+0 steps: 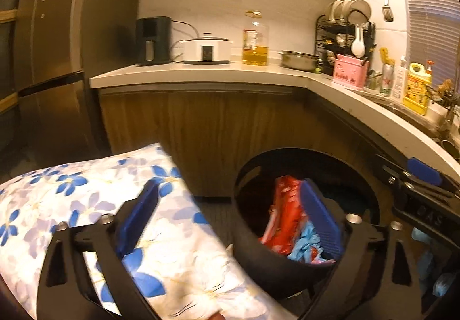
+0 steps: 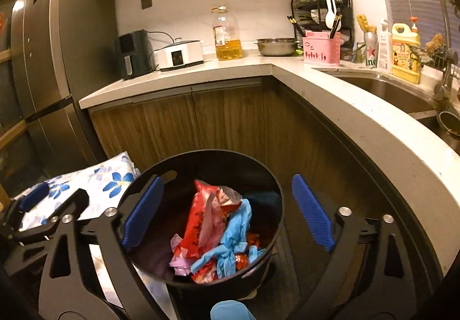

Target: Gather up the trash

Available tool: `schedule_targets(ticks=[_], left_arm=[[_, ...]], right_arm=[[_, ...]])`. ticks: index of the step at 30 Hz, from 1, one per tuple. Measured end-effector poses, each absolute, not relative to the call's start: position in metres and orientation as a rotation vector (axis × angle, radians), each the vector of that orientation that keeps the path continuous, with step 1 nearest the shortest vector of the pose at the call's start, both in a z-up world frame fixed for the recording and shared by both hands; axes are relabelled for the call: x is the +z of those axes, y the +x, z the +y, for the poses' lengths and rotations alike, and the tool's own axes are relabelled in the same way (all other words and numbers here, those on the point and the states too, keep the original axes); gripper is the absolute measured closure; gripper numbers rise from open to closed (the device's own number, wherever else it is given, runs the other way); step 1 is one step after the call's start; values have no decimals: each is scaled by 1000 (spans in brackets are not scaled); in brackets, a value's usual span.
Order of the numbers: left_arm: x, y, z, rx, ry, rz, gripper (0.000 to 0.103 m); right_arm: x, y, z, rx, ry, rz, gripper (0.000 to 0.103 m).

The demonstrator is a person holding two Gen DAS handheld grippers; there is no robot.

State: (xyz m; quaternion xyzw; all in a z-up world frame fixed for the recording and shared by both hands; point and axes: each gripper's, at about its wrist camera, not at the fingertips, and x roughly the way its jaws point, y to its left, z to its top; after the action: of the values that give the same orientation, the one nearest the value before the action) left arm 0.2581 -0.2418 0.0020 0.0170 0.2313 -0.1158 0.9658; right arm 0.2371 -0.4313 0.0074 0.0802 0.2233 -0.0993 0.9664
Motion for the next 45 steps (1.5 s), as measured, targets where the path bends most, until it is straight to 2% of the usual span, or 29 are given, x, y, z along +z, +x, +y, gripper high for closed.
schedule_targets(ticks=[28,45], left_arm=[[16,132,-167,-87,58,337,6],[3,65,-143,-109,53,351,6]], right_arm=[[7,129,-362,-208,73,451,8],[2,51,-332,-207,69,442,7]])
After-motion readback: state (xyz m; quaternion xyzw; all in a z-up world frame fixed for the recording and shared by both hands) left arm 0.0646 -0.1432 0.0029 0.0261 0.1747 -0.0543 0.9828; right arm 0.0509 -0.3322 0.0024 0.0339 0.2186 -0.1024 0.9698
